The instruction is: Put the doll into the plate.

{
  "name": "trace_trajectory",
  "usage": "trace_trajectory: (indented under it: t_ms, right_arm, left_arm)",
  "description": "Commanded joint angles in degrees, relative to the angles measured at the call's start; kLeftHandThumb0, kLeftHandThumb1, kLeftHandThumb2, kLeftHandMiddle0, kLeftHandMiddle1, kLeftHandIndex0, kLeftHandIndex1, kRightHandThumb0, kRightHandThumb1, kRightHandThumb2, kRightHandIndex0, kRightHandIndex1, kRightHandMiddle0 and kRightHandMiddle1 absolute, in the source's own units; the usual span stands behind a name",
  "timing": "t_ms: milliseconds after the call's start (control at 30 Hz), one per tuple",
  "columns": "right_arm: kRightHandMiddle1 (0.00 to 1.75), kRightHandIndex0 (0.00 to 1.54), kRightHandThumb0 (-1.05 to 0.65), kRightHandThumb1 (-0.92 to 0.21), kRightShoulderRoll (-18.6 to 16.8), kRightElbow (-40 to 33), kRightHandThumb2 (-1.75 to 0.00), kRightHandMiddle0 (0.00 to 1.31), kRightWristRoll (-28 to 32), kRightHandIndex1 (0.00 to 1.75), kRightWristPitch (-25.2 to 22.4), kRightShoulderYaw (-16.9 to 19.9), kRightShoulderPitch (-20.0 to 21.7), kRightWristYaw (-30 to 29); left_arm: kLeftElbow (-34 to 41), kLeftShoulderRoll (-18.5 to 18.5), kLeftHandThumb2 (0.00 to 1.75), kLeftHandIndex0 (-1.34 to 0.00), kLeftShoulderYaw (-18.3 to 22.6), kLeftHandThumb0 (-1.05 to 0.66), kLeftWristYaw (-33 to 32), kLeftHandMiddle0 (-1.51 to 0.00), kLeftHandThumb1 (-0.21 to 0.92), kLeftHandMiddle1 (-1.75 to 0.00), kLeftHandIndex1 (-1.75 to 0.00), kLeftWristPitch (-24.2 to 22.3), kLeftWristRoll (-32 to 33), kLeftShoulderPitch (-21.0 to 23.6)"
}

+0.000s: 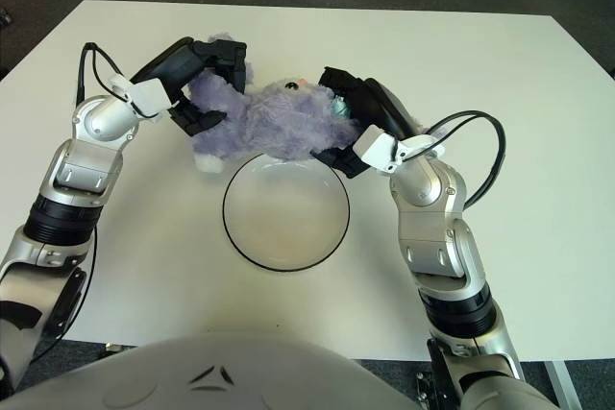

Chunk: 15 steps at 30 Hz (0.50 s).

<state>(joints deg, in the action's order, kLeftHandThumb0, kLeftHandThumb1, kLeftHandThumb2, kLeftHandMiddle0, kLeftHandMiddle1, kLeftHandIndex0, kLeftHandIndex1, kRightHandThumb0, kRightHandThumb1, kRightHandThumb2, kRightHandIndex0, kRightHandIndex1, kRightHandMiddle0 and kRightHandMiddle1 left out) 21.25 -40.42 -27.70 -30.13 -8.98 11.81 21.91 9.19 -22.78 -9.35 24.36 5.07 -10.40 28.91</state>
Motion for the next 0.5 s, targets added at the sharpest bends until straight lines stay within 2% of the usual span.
trace_trajectory:
  t_ms: [0, 467]
  right_arm:
    - [1.75, 0.77, 0.55, -0.12, -0.71, -2.79, -1.56, 1.01, 0.31, 1.75, -0.91, 0.85, -0.76, -0.03]
    - [1.75, 0.78, 0.56, -0.11, -0.84, -7.81, -1.57, 1.03, -1.53, 1.75, -3.72, 0.64, -3.54, 0.26]
  left_arm:
    - [0.92, -0.29, 1.59, -0.93, 1.09, 0.57, 0.86, -0.8, 0.09, -1.75, -1.75, -0.28, 1.53, -1.02]
    - [3.53, -0.2, 1.6, -0.94, 1.17, 0.57, 4.08, -0.8, 0.09, -1.75, -1.75, -1.08, 6.97, -2.29]
